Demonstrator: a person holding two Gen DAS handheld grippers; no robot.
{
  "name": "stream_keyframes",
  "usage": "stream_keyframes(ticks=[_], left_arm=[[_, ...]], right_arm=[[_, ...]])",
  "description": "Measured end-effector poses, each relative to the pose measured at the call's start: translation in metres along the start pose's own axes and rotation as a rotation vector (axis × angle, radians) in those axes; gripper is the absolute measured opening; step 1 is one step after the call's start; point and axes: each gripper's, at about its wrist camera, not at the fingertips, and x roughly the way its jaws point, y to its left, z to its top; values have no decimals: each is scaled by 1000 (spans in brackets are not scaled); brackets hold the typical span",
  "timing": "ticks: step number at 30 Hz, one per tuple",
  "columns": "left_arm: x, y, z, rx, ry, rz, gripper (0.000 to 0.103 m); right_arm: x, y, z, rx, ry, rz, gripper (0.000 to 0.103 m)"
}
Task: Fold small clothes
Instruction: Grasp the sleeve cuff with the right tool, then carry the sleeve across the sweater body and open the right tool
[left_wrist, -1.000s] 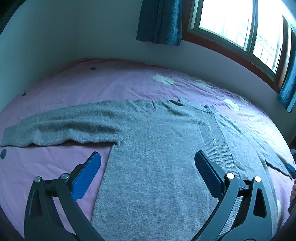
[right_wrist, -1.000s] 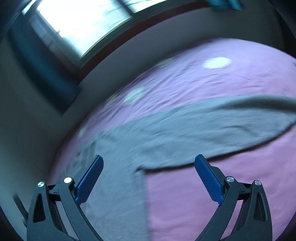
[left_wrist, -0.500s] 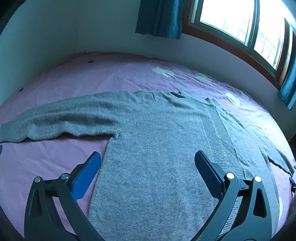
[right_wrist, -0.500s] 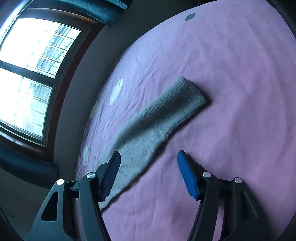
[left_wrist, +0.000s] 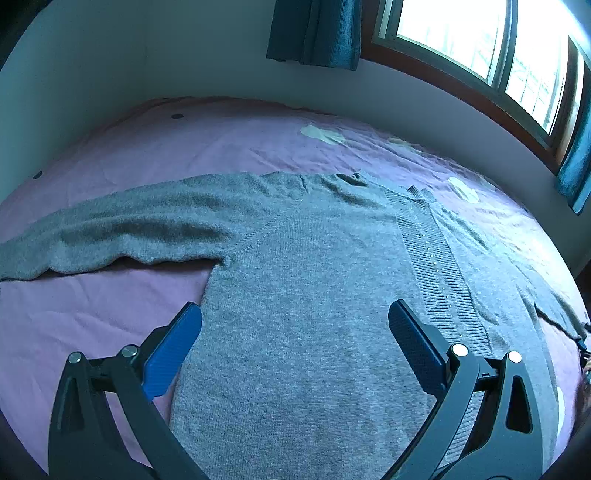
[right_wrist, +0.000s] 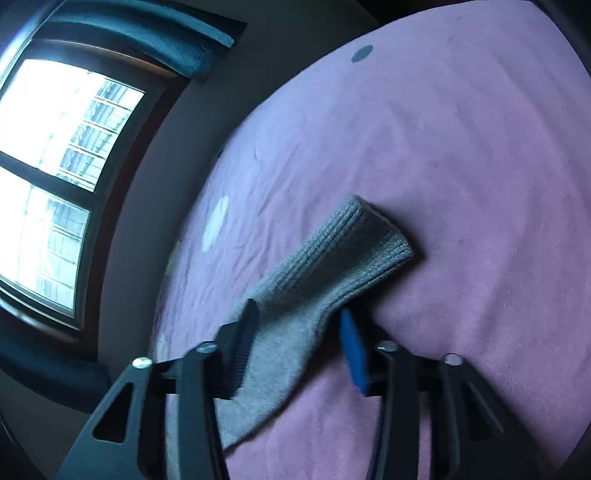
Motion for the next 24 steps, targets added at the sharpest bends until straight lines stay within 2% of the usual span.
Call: stream_keyframes(ticks=[1, 2, 3, 4, 6, 10, 12, 16, 21, 24], left_arm=[[0, 0, 0, 0, 1, -2, 101], [1, 0, 0, 3, 3, -2, 101], [2, 0, 0, 4, 5, 0, 101], [2, 0, 0, 4, 8, 0, 101], [4, 1, 0, 3, 15, 0, 101], [3, 5, 4, 2, 11, 7, 101], [3, 9, 6, 1, 8, 12, 101], [3, 21, 9, 2, 1, 33, 101], [3, 42, 9, -42, 7, 48, 101], [1, 52, 13, -58, -4, 58, 101]], right_arm=[[0, 3, 2, -30, -5, -7, 32], [-1, 1, 5, -22, -18, -3, 21], [-2, -4, 7, 12, -29, 9, 10], [0, -9, 10, 52, -24, 17, 6], [3, -11, 10, 68, -5, 17, 5], [-10, 24, 6, -23, -63, 29, 5], [-13, 54, 3, -84, -75, 57, 5], [-11, 140, -27, -289, -45, 119, 5], [12, 243, -95, -507, 30, 200, 5], [33, 302, -153, -632, 84, 243, 5]])
